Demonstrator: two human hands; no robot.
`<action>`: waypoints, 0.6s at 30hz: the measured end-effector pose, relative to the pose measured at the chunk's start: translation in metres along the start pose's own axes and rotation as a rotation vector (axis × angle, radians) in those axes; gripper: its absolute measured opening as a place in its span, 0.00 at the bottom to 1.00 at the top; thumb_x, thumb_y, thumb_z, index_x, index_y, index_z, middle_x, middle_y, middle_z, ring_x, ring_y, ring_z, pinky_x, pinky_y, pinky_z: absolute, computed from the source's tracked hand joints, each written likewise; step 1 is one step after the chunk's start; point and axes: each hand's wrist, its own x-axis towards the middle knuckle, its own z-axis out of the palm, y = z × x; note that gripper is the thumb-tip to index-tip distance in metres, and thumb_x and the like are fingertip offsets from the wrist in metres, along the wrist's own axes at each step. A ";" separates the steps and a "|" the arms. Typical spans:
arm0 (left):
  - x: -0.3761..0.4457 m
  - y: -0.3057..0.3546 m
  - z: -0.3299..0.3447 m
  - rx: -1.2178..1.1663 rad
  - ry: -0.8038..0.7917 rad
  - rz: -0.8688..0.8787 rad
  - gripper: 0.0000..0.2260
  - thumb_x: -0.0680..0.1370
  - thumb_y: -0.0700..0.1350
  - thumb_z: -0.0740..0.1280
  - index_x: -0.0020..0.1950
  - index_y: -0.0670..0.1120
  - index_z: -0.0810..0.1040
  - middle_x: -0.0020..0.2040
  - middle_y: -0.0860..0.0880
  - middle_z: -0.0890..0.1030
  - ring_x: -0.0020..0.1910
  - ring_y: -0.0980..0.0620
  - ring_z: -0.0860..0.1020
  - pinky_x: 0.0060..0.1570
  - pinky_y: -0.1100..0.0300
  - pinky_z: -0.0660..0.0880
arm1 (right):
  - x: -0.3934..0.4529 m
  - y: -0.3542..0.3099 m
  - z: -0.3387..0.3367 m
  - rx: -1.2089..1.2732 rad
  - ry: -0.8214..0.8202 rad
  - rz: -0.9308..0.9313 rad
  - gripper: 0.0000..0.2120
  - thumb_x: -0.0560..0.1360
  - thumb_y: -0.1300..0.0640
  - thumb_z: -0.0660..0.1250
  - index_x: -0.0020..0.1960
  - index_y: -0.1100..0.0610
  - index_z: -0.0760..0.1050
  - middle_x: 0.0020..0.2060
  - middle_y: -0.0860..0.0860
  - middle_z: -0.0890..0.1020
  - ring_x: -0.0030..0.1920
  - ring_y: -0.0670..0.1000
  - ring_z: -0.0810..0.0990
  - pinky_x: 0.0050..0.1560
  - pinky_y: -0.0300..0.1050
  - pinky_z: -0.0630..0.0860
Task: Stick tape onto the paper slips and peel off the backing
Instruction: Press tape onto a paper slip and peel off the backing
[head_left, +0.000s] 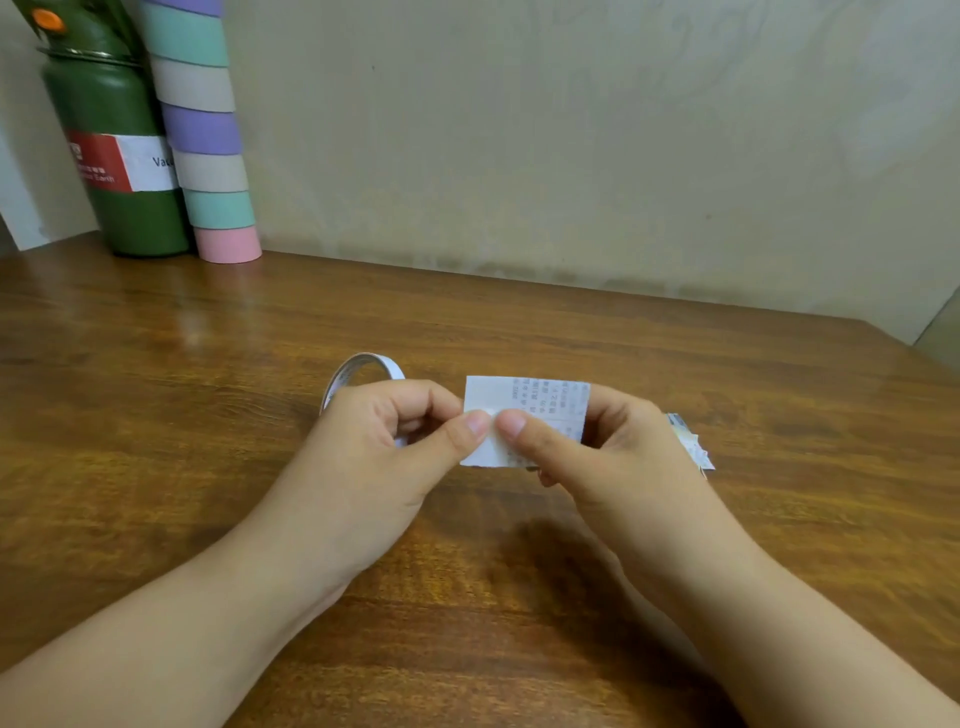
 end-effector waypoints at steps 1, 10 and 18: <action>0.000 0.000 0.000 0.007 -0.005 -0.001 0.12 0.70 0.52 0.73 0.36 0.44 0.80 0.32 0.46 0.76 0.35 0.53 0.72 0.41 0.56 0.69 | 0.000 0.000 0.000 -0.016 -0.009 -0.014 0.03 0.71 0.58 0.71 0.39 0.52 0.81 0.27 0.41 0.81 0.28 0.37 0.77 0.30 0.27 0.69; 0.000 -0.004 -0.003 0.301 -0.032 -0.057 0.11 0.72 0.45 0.70 0.31 0.44 0.75 0.23 0.55 0.68 0.24 0.59 0.64 0.26 0.68 0.61 | 0.005 0.011 -0.013 -0.367 0.036 0.127 0.15 0.72 0.48 0.70 0.41 0.62 0.80 0.34 0.62 0.81 0.29 0.47 0.73 0.32 0.42 0.69; -0.002 -0.013 -0.004 0.795 -0.198 -0.016 0.10 0.72 0.53 0.69 0.33 0.52 0.75 0.36 0.57 0.76 0.41 0.60 0.73 0.43 0.62 0.72 | 0.002 0.014 -0.010 -0.877 -0.105 0.145 0.18 0.72 0.46 0.69 0.30 0.56 0.70 0.24 0.47 0.71 0.24 0.44 0.66 0.27 0.38 0.64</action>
